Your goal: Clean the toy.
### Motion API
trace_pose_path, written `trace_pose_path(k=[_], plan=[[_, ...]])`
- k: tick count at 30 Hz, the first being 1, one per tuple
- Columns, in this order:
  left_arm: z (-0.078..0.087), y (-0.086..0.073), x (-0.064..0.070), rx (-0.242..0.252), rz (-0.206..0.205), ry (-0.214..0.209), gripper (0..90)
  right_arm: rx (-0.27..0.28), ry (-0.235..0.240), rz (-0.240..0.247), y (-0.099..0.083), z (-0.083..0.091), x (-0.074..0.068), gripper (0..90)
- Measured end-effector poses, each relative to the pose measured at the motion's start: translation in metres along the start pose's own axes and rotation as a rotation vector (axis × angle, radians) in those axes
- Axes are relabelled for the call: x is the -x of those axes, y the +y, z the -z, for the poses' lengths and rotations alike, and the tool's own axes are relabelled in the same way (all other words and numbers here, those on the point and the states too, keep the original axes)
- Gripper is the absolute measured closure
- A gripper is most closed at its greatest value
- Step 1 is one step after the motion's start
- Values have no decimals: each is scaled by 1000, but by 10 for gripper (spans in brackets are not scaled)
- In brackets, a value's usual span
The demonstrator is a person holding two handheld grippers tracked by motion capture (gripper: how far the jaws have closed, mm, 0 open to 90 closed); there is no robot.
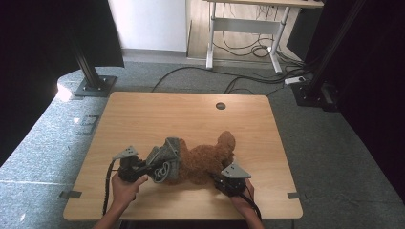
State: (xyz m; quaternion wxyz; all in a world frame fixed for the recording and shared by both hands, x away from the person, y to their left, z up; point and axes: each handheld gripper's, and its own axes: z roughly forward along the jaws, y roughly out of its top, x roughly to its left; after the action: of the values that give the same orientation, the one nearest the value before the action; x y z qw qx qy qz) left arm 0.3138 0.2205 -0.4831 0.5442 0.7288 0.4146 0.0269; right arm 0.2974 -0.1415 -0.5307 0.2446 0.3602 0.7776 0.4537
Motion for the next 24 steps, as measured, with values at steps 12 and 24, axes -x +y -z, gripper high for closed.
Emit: trace_pose_path(k=[12, 24], plan=[[6, -28, -7, 1, 67, -53, 739, -22, 89, 39, -6, 6, -8, 563], [-23, -12, -22, 22, 70, -6, 742, -14, 18, 11, -6, -6, -10, 561]])
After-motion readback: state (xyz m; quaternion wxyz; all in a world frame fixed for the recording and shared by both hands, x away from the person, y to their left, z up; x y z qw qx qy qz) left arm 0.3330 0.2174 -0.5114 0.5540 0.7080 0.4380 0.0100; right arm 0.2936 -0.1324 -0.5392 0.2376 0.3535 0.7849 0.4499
